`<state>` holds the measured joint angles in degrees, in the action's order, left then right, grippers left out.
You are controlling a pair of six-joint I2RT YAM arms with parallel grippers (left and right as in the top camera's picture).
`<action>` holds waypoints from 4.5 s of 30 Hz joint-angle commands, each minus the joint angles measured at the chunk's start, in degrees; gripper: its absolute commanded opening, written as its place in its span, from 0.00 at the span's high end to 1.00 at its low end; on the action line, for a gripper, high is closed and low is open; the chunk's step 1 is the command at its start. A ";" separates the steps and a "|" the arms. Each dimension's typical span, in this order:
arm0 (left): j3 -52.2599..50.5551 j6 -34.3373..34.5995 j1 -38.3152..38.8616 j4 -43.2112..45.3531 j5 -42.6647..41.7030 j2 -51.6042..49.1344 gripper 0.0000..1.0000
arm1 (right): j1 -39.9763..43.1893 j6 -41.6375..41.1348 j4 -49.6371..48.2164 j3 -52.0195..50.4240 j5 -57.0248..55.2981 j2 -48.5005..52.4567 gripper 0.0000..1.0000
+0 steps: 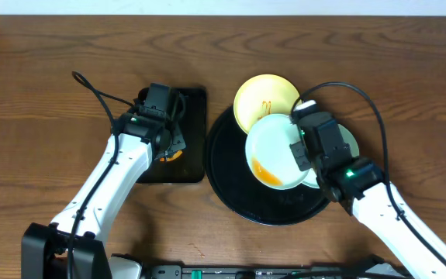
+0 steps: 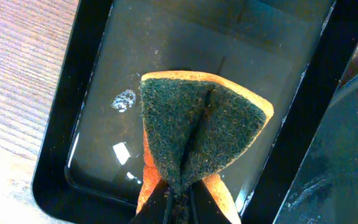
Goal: Clean dirty plates on tray and stack at the side
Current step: 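Lift the held green plate up and rightward with the right gripper, then place the green plate on the table right of the tray, release, then move right gripper to the front green plate rim and grasp it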
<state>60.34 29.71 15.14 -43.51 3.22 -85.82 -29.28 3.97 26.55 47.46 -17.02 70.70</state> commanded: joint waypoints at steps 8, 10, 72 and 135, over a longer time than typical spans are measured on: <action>-0.55 -0.76 -0.24 -0.09 0.92 0.09 0.92 | -8.68 16.55 -0.33 3.06 -8.68 -2.97 0.99; -0.55 -0.76 -0.24 -0.09 0.92 0.09 0.92 | -10.47 18.53 -1.27 3.06 -14.10 -2.97 0.99; -0.55 -0.74 -0.22 0.48 0.87 0.09 0.93 | 53.13 -22.10 -4.57 3.06 1.55 10.51 0.99; -0.55 -0.79 1.25 1.33 -6.08 0.09 0.92 | 30.25 -12.74 13.00 -3.34 33.11 13.70 0.99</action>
<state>60.34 29.74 15.44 -42.72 -0.05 -85.82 2.96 -8.14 39.18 44.42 15.73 84.38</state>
